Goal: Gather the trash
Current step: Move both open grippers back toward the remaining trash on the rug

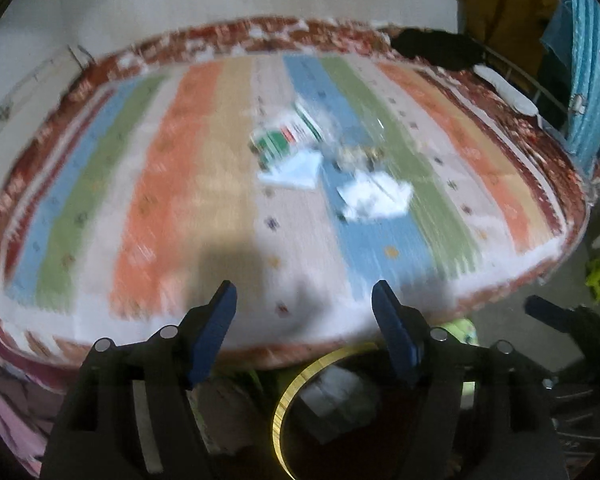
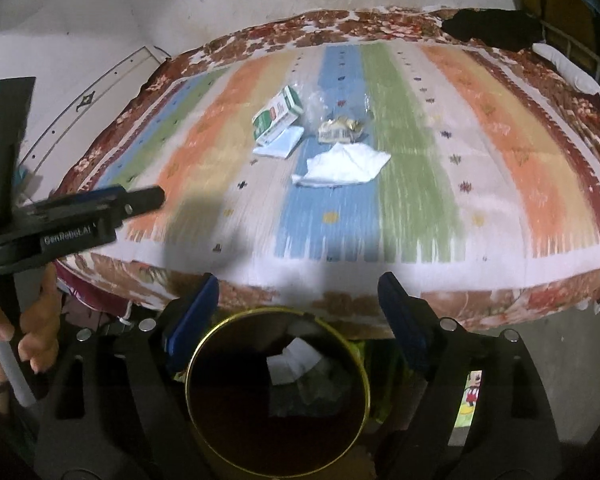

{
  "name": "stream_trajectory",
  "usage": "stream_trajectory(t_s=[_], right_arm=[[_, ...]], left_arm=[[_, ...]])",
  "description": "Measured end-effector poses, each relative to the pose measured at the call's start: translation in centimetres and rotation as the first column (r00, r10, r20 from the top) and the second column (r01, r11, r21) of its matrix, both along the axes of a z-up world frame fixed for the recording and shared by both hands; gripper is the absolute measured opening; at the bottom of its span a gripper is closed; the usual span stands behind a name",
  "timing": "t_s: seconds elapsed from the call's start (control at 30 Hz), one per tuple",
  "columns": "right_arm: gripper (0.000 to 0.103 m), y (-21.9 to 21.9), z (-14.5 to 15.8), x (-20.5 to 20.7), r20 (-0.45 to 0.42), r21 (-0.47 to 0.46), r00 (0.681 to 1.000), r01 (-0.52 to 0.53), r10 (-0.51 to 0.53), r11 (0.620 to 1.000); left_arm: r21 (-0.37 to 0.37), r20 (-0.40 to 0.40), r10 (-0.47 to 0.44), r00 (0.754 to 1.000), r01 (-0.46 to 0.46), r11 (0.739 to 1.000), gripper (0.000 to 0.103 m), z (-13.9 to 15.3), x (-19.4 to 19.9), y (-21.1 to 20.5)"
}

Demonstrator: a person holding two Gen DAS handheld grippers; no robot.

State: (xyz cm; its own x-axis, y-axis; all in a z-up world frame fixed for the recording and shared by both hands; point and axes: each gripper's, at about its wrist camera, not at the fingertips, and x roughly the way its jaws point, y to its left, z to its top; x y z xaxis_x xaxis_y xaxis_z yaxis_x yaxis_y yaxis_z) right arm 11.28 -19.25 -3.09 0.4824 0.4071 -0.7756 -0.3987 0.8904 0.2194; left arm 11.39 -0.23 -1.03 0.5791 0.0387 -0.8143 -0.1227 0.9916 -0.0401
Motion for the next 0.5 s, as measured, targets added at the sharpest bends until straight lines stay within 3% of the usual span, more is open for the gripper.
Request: stream_trajectory(t_s=[0.13,0.3,0.5], right_arm=[[0.084,0.3,1.0,1.4,0.036,-0.021,0.999,-0.014,0.015,1.000],[0.086,0.7,1.4,3.3,0.048,-0.045,0.999,-0.019,0.021,0.999],[0.094,0.6,1.2,5.5,0.014,-0.027,1.000,-0.009,0.009,1.000]], left_arm=[[-0.012,0.022,0.009,1.000,-0.009,1.000,0.073,0.7,1.6,1.2],[-0.046,0.075,0.003,0.997,0.001,0.999,0.094,1.7,3.4,2.2],[0.011,0.068,0.008,0.998,-0.009,1.000,0.097,1.2,5.5,2.1]])
